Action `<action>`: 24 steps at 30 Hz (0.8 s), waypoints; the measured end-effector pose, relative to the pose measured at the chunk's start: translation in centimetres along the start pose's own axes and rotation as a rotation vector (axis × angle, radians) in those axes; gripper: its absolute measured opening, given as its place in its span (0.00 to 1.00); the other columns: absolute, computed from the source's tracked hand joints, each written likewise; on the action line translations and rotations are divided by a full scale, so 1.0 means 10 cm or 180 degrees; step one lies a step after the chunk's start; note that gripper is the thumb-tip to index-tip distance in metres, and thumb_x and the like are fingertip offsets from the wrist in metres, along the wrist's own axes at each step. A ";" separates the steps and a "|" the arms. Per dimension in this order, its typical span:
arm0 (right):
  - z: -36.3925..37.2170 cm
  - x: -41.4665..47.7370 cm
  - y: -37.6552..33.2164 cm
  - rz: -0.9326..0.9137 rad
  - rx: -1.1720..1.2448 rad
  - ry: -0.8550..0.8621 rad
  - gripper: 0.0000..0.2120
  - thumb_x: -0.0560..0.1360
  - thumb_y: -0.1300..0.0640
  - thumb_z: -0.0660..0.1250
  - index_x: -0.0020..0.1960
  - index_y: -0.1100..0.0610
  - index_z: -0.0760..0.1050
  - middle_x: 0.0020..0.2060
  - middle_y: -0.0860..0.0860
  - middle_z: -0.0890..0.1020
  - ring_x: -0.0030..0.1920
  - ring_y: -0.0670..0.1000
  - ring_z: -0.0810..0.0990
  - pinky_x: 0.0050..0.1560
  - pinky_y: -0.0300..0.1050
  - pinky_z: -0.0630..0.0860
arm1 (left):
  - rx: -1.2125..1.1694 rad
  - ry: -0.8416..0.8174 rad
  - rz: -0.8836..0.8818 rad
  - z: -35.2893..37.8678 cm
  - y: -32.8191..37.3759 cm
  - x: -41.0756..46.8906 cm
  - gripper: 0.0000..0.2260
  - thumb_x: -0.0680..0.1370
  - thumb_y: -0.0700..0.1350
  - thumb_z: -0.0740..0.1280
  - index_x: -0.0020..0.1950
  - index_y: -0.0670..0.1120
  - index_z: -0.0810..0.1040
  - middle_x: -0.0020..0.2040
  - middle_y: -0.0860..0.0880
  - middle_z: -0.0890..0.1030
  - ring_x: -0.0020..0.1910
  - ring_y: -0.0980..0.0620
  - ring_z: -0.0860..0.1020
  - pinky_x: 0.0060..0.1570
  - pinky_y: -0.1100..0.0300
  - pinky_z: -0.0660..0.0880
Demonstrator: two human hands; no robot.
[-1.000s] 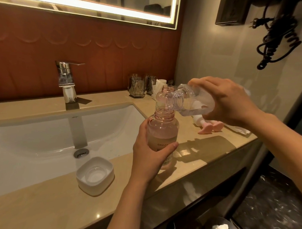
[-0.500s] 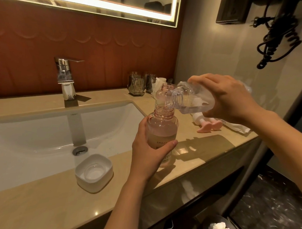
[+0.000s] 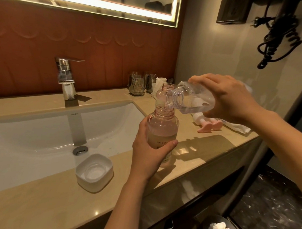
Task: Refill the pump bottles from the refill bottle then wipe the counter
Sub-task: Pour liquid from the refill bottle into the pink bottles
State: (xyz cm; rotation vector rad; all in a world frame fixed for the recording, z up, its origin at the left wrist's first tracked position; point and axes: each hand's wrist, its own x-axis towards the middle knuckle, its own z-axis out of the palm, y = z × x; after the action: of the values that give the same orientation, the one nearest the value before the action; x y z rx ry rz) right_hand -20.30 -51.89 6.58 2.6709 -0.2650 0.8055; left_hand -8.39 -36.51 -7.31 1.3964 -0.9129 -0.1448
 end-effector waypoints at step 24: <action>-0.01 0.01 0.00 -0.0048 -0.0041 -0.0022 0.42 0.56 0.60 0.81 0.67 0.57 0.69 0.59 0.59 0.77 0.54 0.63 0.77 0.51 0.57 0.72 | 0.0008 0.0010 -0.0025 0.00 -0.01 0.00 0.38 0.63 0.55 0.78 0.67 0.64 0.61 0.61 0.64 0.71 0.62 0.60 0.72 0.59 0.60 0.74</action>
State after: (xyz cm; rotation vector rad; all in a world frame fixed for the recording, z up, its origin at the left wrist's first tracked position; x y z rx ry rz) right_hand -20.32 -51.90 6.73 2.6609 -0.2508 0.7874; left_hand -8.35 -36.54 -7.35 1.4022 -0.9051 -0.1475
